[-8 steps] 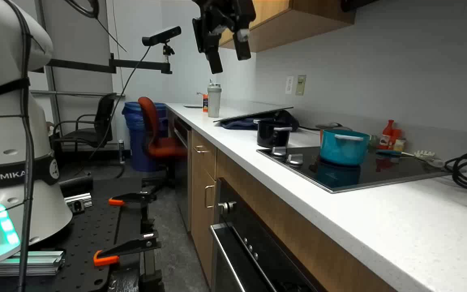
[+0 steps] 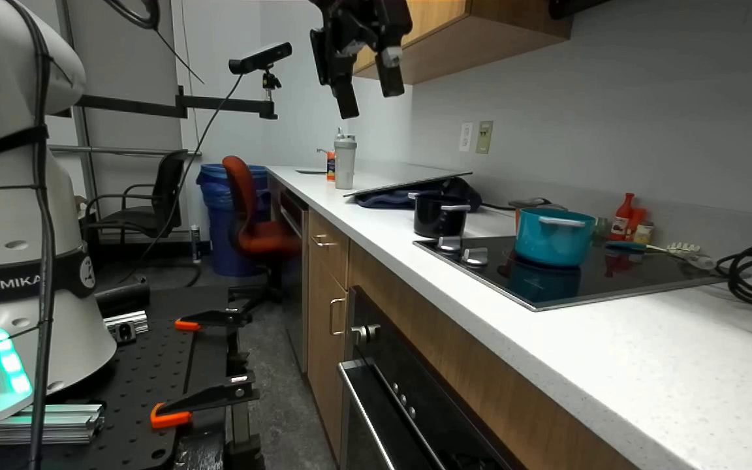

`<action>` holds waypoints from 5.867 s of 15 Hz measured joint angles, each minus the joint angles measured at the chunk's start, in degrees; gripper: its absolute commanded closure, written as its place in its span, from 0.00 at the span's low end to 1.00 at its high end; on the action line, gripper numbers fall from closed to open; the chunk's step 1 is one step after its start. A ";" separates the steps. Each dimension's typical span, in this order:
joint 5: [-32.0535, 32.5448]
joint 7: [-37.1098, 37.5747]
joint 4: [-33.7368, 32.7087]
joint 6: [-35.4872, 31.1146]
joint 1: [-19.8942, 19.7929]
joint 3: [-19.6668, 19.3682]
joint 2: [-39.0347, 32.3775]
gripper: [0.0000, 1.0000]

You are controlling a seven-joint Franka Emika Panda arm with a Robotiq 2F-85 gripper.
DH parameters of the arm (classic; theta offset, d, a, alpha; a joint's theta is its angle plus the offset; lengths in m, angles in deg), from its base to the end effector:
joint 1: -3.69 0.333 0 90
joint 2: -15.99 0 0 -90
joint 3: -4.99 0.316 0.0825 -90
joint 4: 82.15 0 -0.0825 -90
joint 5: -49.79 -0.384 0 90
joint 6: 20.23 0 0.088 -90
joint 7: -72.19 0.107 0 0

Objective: Remove the lid from the top of the orange cup and put it on the black pot

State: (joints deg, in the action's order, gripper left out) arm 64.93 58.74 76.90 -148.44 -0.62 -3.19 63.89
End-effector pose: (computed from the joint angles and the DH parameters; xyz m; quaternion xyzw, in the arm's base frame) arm 0.3168 -0.0770 0.4657 0.9830 0.0890 0.1322 0.0908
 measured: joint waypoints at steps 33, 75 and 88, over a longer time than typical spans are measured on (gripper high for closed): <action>-10.87 9.73 0.03 0.76 11.66 14.22 -1.91 0.00; -5.27 24.93 -2.71 -14.76 7.30 24.19 -13.25 0.00; 8.81 33.53 -10.44 -28.90 -4.23 27.52 -27.28 0.00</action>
State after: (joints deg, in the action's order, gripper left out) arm 73.73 92.27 66.46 -177.34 -4.85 24.33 36.61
